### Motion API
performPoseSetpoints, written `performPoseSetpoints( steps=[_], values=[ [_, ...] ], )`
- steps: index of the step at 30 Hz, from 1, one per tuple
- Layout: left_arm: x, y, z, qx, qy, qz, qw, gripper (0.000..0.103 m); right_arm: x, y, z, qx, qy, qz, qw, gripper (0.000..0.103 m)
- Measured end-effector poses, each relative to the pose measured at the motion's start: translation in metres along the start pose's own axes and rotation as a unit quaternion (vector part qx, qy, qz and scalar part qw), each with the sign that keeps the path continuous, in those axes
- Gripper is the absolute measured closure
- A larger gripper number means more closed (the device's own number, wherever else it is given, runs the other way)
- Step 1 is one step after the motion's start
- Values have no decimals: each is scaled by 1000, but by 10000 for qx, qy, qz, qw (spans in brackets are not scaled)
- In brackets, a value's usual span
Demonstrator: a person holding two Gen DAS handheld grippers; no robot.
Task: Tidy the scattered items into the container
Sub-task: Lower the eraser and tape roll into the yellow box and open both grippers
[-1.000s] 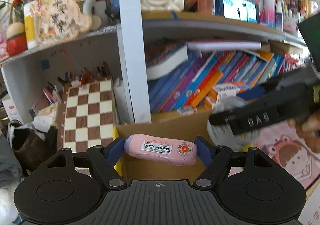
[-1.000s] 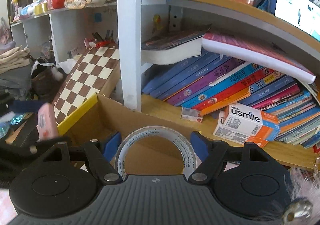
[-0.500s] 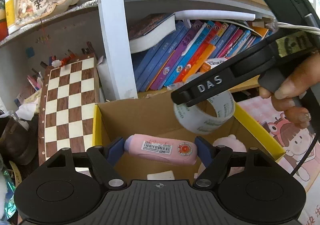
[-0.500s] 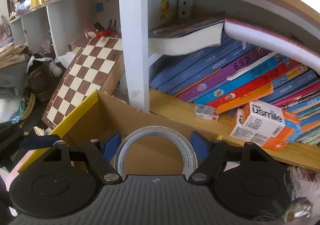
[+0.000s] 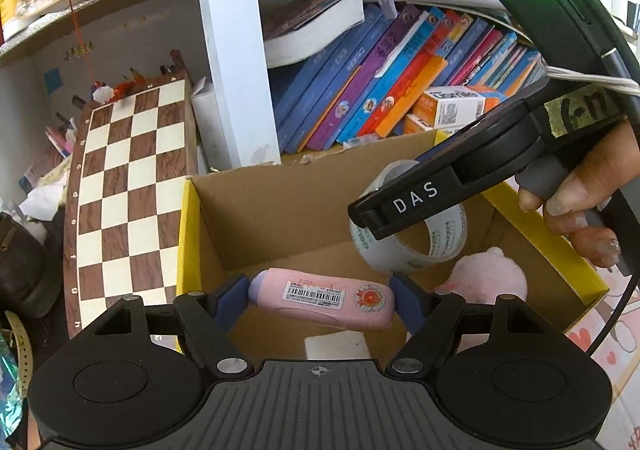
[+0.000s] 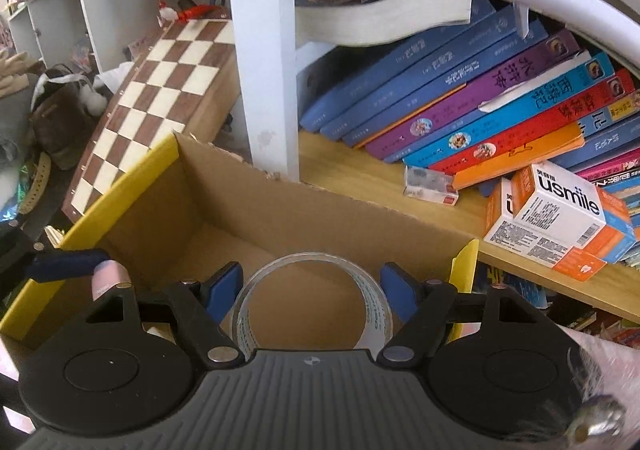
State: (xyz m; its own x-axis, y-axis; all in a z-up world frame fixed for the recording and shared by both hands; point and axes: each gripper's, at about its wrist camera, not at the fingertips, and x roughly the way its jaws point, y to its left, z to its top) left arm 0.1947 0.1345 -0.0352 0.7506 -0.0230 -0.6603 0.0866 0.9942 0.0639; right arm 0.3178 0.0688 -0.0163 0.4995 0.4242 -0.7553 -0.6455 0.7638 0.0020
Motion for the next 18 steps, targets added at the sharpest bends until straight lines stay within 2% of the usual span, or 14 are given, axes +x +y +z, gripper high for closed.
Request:
performPoseSetpoints(
  steps=[9, 18],
  values=[
    [9, 0, 0, 30, 131, 25, 9999, 25, 13, 0, -6, -79, 196, -41, 9998, 29],
    [12, 4, 1, 1, 178, 107, 9998, 25, 15, -2, -5, -27, 213, -63, 9997, 29]
  ],
)
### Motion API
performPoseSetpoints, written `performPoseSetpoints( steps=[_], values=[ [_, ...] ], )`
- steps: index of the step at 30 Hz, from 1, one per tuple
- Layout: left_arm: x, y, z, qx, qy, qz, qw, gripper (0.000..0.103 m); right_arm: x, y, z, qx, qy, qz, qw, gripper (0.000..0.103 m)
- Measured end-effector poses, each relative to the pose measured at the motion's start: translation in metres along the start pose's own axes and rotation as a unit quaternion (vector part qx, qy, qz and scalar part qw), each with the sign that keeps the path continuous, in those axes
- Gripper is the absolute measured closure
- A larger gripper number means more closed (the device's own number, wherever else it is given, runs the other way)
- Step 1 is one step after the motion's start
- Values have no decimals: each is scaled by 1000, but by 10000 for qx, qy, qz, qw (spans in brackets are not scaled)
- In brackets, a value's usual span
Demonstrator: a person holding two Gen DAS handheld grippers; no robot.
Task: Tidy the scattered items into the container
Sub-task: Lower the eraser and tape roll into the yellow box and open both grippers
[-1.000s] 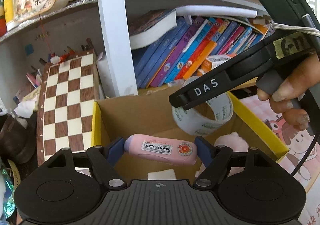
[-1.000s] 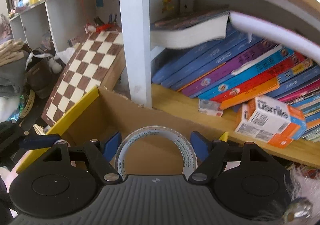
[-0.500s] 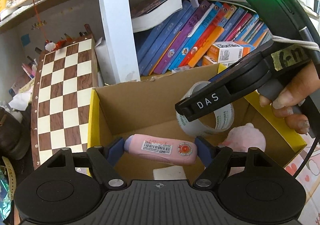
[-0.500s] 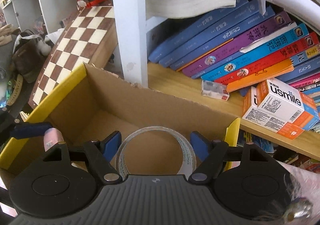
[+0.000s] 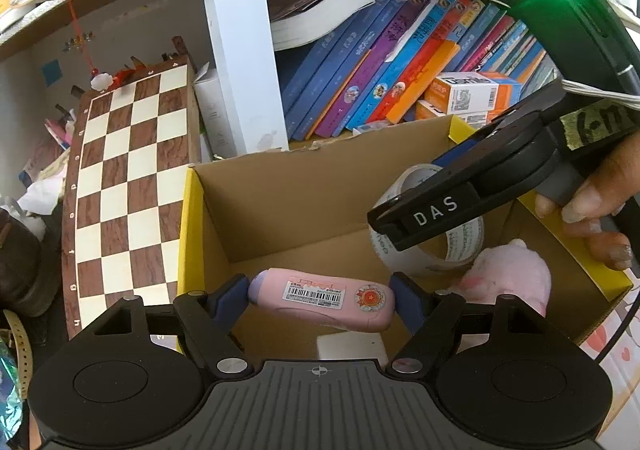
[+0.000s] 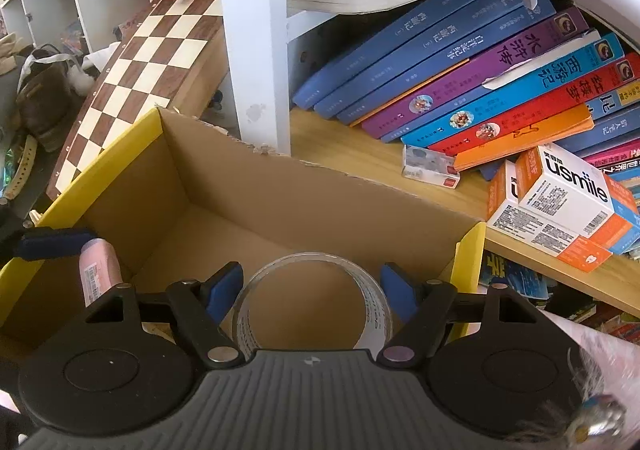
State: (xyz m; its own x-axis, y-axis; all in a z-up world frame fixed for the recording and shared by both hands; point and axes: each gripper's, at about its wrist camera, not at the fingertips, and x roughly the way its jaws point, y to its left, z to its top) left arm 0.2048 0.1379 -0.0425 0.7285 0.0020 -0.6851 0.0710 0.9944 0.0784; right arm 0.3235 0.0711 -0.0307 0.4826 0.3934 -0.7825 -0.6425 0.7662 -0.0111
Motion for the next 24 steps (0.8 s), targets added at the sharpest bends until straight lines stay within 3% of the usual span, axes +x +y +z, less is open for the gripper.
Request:
performPoseSetpoints(
  steps=[7, 10, 24],
  values=[
    [3, 1, 0, -19, 15, 44, 10000, 25, 2, -1, -1, 24, 31, -4, 10000, 30],
    [3, 1, 0, -14, 8, 54, 10000, 25, 2, -1, -1, 33, 20, -11, 10000, 35],
    [1, 2, 1, -34, -31, 145, 9999, 25, -27, -3, -2, 141, -276, -29, 9995, 34]
  ],
)
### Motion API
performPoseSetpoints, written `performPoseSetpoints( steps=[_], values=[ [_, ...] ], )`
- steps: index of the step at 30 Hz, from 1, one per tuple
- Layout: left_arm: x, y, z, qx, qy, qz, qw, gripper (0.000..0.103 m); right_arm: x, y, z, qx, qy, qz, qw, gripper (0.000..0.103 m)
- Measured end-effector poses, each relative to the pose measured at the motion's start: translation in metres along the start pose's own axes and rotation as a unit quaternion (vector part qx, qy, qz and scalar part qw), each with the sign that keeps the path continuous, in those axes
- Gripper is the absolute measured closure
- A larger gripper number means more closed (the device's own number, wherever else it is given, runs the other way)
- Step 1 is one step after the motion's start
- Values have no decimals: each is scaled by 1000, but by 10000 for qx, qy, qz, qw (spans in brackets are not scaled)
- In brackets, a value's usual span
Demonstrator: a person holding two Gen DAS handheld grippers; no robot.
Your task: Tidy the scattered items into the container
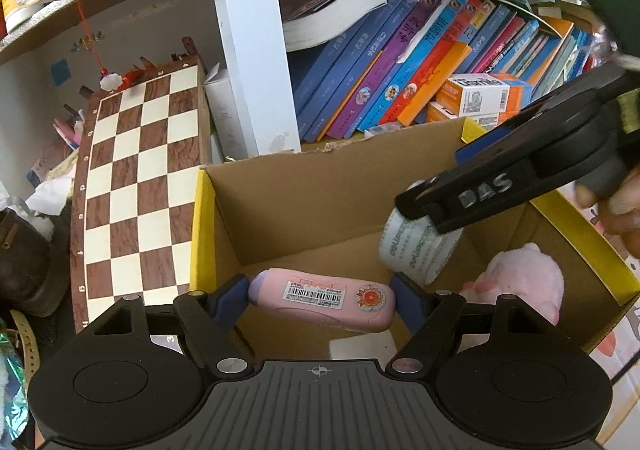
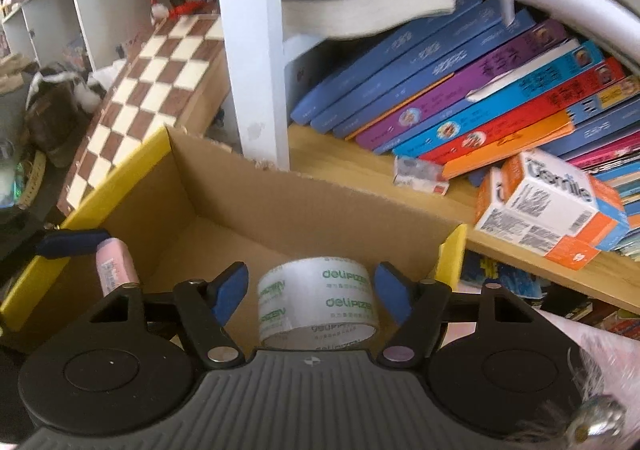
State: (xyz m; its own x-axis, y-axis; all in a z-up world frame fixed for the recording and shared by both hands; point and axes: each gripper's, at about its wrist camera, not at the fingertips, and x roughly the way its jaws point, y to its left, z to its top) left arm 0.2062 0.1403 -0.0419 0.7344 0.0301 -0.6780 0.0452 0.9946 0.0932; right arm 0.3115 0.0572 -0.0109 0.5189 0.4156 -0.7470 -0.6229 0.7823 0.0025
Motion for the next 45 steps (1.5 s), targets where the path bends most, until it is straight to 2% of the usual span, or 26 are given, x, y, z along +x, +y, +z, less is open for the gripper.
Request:
performPoseSetpoints(
  steps=[5, 20, 27, 45],
  values=[
    [0, 1, 1, -22, -18, 36, 10000, 25, -14, -4, 0, 90, -141, -36, 9999, 34],
    [-1, 3, 3, -62, -7, 142, 9999, 24, -18, 4, -12, 33, -15, 17, 10000, 34],
    [-12, 2, 7, -59, -131, 203, 9997, 13, -30, 6, -13, 11, -63, -2, 10000, 34],
    [-83, -19, 8, 10, -642, 105, 9979, 12, -102, 7, -34, 206, -463, -72, 9987, 33]
  ],
)
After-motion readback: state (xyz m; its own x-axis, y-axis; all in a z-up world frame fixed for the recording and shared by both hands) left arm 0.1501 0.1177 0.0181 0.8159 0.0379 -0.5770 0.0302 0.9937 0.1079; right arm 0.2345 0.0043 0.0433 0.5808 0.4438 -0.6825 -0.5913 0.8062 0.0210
